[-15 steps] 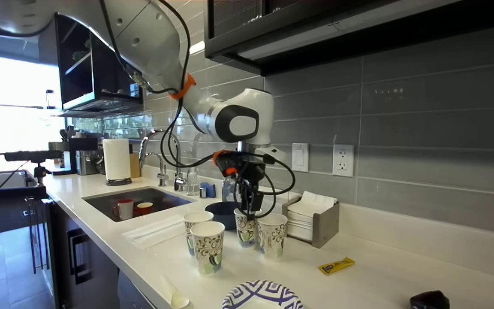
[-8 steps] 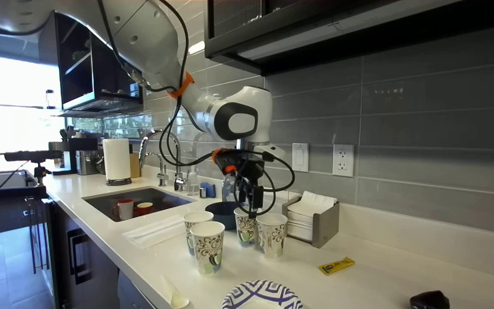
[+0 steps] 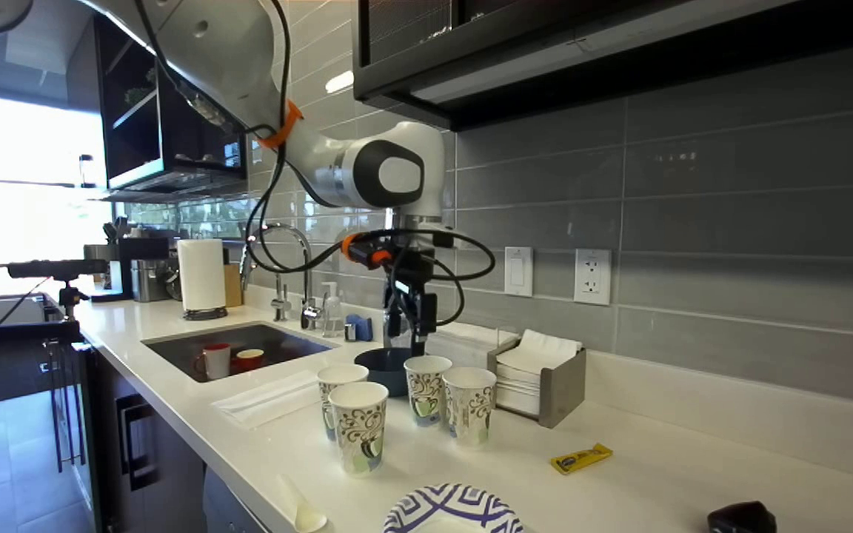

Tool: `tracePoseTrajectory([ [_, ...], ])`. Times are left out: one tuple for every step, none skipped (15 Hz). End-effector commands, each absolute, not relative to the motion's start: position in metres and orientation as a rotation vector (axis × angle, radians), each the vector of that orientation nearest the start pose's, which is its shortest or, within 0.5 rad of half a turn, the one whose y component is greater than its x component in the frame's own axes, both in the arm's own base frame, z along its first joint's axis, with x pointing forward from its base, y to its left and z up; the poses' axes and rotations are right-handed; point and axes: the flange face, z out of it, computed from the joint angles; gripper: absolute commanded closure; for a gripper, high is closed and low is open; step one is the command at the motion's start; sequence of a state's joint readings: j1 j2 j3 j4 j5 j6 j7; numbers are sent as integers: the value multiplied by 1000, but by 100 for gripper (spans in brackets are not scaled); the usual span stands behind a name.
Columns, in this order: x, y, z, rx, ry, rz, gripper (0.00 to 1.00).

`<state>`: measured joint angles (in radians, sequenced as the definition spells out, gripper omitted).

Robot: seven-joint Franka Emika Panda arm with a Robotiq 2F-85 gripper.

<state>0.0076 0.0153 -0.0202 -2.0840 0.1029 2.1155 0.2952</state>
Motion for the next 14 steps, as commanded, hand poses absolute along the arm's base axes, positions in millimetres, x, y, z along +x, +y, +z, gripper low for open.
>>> tracePoseTrajectory([
  [525, 21, 432, -3100, 468, 67, 0],
  [519, 27, 434, -3120, 437, 89, 0],
  [514, 33, 434, -3141, 415, 119, 0],
  [510, 38, 434, -3159, 400, 140, 0],
  [505, 41, 432, -3174, 390, 165, 0],
  [501, 42, 430, -3187, 389, 184, 0],
  [495, 41, 426, -3190, 397, 195, 0],
  [492, 40, 423, -3192, 399, 194, 0],
  [489, 38, 419, -3190, 405, 190, 0],
  [486, 37, 415, -3186, 406, 190, 0],
  [483, 34, 412, -3180, 411, 187, 0],
  [480, 32, 409, -3177, 419, 179, 0],
  [476, 28, 406, -3175, 430, 170, 0],
  [474, 24, 403, -3171, 443, 158, 0],
])
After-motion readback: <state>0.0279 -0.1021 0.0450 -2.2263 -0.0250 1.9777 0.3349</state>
